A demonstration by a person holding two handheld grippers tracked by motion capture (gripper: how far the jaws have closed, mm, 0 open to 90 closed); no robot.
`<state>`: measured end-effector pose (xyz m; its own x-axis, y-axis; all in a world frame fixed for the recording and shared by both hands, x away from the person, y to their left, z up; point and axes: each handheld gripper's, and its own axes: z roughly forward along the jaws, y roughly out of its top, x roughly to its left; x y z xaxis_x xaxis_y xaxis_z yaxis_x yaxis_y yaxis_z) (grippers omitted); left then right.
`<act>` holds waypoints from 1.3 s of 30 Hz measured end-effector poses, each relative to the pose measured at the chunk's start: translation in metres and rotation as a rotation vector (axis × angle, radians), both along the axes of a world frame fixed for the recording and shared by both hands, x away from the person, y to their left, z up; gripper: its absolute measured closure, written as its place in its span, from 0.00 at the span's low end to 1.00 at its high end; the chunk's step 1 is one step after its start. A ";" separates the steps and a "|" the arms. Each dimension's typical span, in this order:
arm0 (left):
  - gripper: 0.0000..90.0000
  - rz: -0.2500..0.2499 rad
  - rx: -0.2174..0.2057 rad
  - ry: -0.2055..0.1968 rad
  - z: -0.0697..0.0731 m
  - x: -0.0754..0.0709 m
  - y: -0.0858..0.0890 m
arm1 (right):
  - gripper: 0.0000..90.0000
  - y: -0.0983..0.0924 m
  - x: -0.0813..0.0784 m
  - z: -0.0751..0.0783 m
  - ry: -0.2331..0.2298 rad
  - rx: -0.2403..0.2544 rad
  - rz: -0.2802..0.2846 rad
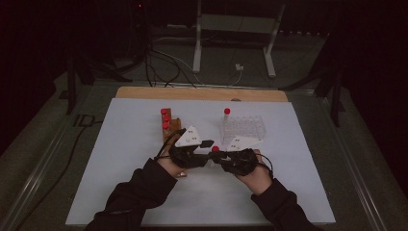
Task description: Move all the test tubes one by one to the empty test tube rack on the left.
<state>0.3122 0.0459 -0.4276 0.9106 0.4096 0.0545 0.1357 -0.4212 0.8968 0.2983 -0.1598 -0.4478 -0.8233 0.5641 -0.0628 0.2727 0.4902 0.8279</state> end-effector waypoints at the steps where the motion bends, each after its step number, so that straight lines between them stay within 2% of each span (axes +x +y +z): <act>1: 0.69 -0.005 -0.001 0.003 0.000 0.000 -0.001 | 0.84 0.000 0.000 0.000 0.000 0.000 0.001; 5: 0.77 -0.019 0.009 -0.009 -0.001 0.000 -0.004 | 0.84 0.000 0.000 0.000 0.000 0.000 -0.003; 17: 0.80 -0.022 0.039 -0.036 0.000 -0.001 -0.004 | 0.84 -0.001 0.001 -0.001 0.003 0.010 0.001; 24: 0.80 -0.014 0.026 -0.043 0.004 0.000 -0.003 | 0.82 -0.002 0.001 0.001 -0.006 0.028 -0.002; 32: 0.80 0.033 -0.017 -0.055 0.019 0.004 0.011 | 0.65 -0.008 0.001 0.003 -0.008 0.043 -0.011; 39: 0.80 0.078 -0.030 -0.069 0.034 0.008 0.029 | 0.47 -0.011 0.002 0.006 -0.018 0.078 -0.036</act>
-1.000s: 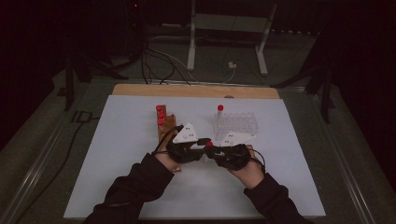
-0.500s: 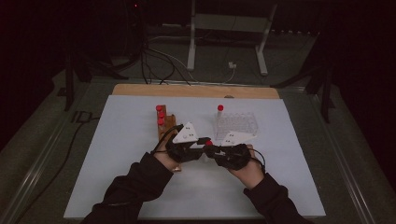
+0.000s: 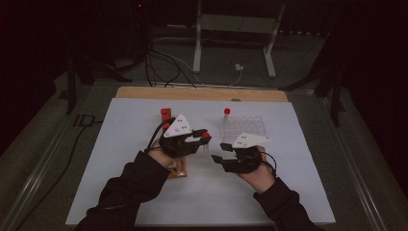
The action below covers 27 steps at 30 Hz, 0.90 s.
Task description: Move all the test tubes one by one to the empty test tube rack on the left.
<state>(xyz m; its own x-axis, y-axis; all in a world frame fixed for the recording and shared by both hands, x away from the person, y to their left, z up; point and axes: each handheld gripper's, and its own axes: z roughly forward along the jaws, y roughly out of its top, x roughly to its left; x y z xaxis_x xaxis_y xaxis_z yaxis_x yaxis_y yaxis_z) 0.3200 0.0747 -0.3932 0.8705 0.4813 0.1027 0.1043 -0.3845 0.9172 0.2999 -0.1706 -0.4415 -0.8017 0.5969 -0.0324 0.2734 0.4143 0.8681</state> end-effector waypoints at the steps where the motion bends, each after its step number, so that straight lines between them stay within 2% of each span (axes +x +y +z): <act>1: 0.80 0.007 0.002 -0.003 0.002 0.001 0.003 | 0.44 0.000 0.000 0.001 -0.004 0.005 -0.003; 8: 0.80 0.068 -0.013 -0.015 0.013 0.007 0.026 | 0.21 -0.001 0.000 0.004 -0.010 0.031 -0.029; 12: 0.80 0.099 -0.026 -0.017 0.016 0.009 0.037 | 0.16 -0.002 -0.001 0.005 -0.015 0.044 -0.038; 16: 0.80 0.127 -0.034 -0.023 0.019 0.010 0.047 | 0.04 -0.003 0.000 0.005 -0.003 0.060 -0.021; 20: 0.80 0.151 -0.032 -0.028 0.021 0.010 0.056 | 0.02 -0.004 0.000 0.005 0.003 0.067 -0.022; 27: 0.80 0.200 -0.030 -0.030 0.020 0.013 0.071 | 0.01 -0.010 0.000 0.008 -0.003 0.119 -0.013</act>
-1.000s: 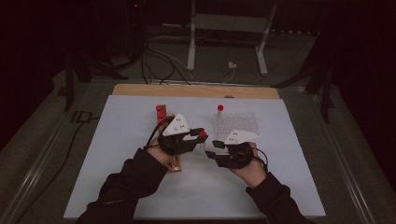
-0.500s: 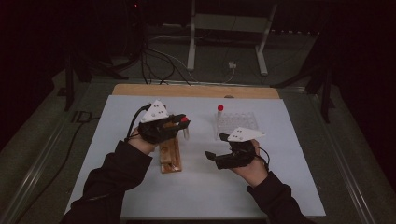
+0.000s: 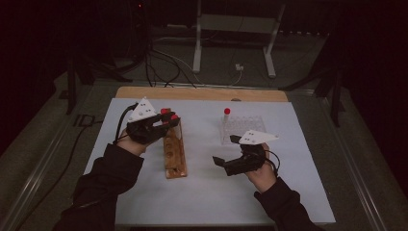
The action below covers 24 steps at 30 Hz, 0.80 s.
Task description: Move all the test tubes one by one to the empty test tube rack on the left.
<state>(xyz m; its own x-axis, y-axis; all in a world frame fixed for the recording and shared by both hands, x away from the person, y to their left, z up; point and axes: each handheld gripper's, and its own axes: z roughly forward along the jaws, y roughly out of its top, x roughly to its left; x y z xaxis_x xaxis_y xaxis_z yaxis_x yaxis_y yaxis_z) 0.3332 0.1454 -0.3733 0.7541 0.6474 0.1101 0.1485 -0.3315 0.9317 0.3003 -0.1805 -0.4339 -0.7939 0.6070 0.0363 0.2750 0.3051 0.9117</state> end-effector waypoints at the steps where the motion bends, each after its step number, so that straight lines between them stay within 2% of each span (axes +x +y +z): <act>1: 0.80 0.004 0.004 0.002 -0.001 0.001 0.002 | 0.00 -0.001 0.000 0.000 0.004 0.003 0.009; 3: 0.80 0.019 0.017 0.002 -0.002 0.003 0.005 | 0.00 -0.001 0.000 0.000 -0.003 0.006 0.005; 14: 0.80 0.080 0.012 0.014 -0.013 0.008 0.020 | 0.00 0.001 -0.002 0.000 -0.013 -0.017 0.003; 24: 0.80 0.087 0.016 0.056 -0.037 0.012 0.022 | 0.00 0.001 -0.001 0.000 -0.010 -0.013 0.005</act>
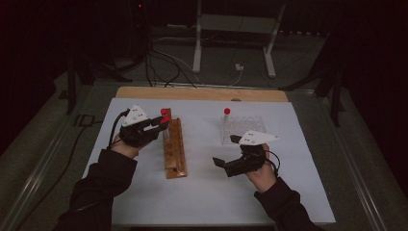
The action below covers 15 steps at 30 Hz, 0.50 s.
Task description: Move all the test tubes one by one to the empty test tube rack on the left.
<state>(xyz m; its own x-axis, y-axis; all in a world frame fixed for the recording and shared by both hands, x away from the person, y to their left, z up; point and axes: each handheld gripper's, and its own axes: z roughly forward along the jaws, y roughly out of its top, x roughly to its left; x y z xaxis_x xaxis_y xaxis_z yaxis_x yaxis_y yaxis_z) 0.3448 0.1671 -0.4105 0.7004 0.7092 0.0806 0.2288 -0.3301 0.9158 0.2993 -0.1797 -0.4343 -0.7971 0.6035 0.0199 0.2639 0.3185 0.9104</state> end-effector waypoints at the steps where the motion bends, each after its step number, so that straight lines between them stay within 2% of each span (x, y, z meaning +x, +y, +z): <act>1: 0.80 0.001 -0.003 0.005 -0.003 0.000 0.000 | 0.00 0.000 0.000 0.000 0.001 -0.001 0.001; 8: 0.80 0.007 0.022 0.027 -0.021 0.004 -0.005 | 0.00 -0.001 0.000 0.000 0.002 0.002 0.001; 15: 0.80 0.015 0.039 0.040 -0.032 0.006 -0.007 | 0.00 -0.002 0.000 0.000 0.000 0.000 0.000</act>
<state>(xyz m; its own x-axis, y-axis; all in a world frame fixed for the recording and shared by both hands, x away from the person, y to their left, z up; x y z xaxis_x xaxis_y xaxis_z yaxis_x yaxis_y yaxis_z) 0.3507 0.1605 -0.4423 0.6933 0.7162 0.0800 0.2703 -0.3613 0.8924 0.2995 -0.1816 -0.4341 -0.7969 0.6038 0.0200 0.2643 0.3186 0.9103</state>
